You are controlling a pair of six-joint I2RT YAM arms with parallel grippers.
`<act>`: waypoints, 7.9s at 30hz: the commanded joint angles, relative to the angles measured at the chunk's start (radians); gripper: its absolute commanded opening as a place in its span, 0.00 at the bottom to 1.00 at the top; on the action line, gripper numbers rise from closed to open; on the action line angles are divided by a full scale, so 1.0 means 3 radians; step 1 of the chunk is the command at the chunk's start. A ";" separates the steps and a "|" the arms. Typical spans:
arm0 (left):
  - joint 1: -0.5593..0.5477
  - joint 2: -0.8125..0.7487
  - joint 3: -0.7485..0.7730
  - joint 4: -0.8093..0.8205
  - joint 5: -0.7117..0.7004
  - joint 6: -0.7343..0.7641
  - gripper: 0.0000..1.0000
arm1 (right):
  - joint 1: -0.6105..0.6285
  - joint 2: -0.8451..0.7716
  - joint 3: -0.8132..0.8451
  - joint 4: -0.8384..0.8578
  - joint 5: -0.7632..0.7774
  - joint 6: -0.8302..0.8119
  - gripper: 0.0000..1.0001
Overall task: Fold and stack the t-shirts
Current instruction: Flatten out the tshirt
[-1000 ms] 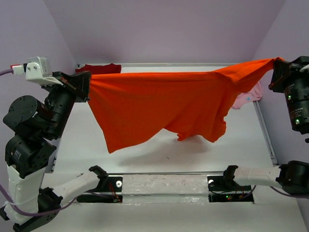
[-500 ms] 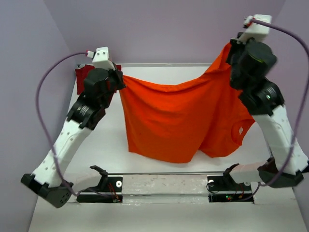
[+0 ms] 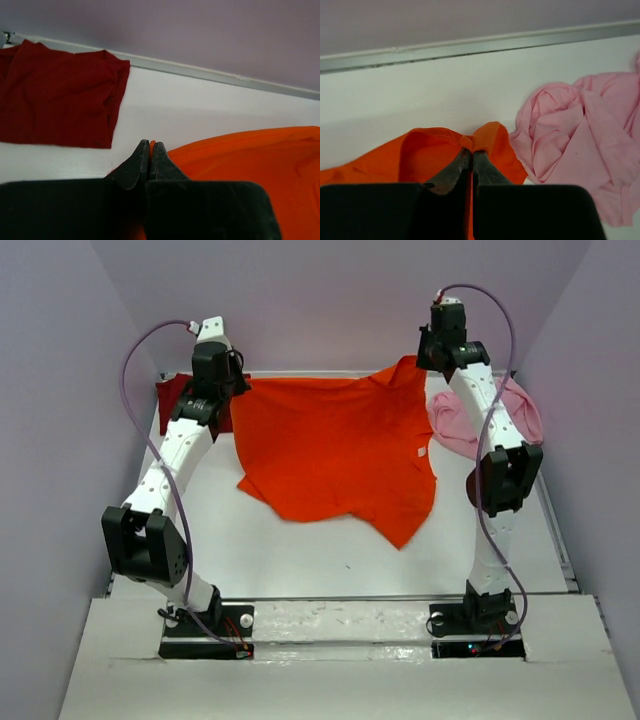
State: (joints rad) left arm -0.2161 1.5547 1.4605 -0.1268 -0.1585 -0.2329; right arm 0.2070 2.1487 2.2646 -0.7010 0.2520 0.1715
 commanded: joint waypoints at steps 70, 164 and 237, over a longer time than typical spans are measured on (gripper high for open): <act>0.0224 0.1726 0.0465 0.0689 0.0201 0.0112 0.00 | 0.0179 0.0676 -0.0237 0.0915 0.0091 -0.0147 0.00; 0.0173 0.1967 0.1784 0.0320 0.0927 -0.0113 0.00 | -0.0051 0.0156 -0.0513 0.1155 0.0173 -0.0178 0.00; 0.0250 0.2314 0.1498 0.0474 0.0446 -0.0062 0.00 | -0.0122 0.1045 0.0485 0.0639 -0.0129 -0.0162 0.00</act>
State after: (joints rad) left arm -0.1425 2.3249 1.8854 -0.0235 -0.0422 -0.2695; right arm 0.1761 2.5782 2.4561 -0.5777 0.2157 0.1440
